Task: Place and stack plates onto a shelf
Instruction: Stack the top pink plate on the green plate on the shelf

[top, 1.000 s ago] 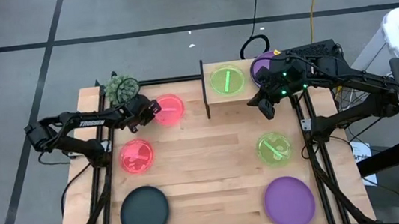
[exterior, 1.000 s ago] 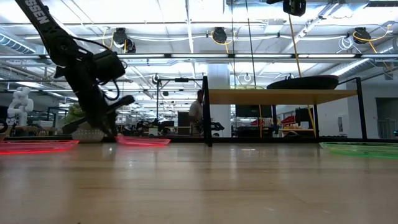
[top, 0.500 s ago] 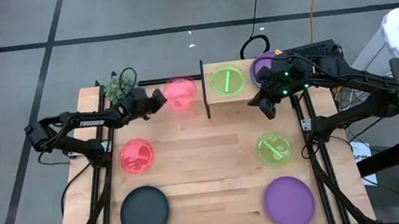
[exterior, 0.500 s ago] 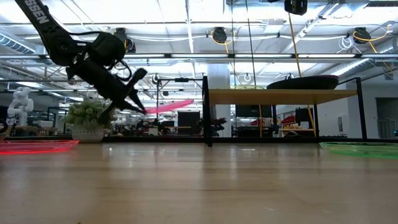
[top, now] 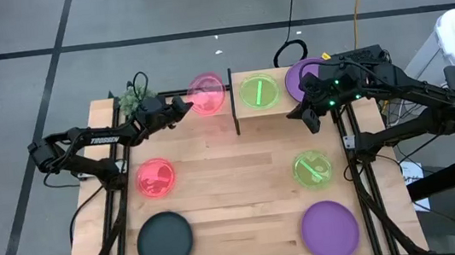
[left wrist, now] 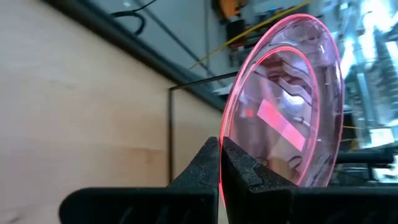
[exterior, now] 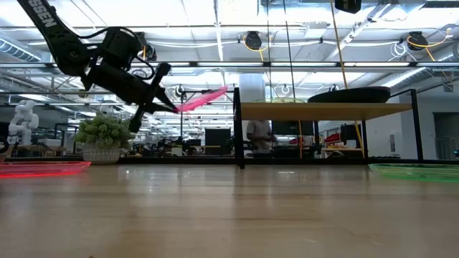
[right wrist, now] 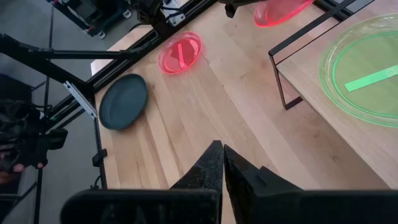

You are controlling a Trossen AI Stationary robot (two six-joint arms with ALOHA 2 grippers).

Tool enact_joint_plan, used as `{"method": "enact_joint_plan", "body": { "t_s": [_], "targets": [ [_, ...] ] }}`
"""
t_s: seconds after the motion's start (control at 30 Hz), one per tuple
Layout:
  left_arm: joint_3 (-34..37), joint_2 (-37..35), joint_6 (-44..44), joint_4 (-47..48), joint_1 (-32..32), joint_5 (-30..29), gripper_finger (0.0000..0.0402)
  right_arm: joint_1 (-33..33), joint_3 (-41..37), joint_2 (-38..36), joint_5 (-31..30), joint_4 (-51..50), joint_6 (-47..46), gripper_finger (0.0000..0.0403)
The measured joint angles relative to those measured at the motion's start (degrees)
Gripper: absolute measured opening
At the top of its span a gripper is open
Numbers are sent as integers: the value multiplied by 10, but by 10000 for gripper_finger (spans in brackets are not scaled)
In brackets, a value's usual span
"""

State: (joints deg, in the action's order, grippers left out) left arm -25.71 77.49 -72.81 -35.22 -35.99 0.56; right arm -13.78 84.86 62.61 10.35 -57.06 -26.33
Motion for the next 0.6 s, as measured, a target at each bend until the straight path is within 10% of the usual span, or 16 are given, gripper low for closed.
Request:
{"method": "enact_joint_plan", "body": {
  "t_s": [0.6],
  "targets": [
    [-176,-1,138,11,1,87,1,0,0,0,-18,0,13,0]
  ]
}}
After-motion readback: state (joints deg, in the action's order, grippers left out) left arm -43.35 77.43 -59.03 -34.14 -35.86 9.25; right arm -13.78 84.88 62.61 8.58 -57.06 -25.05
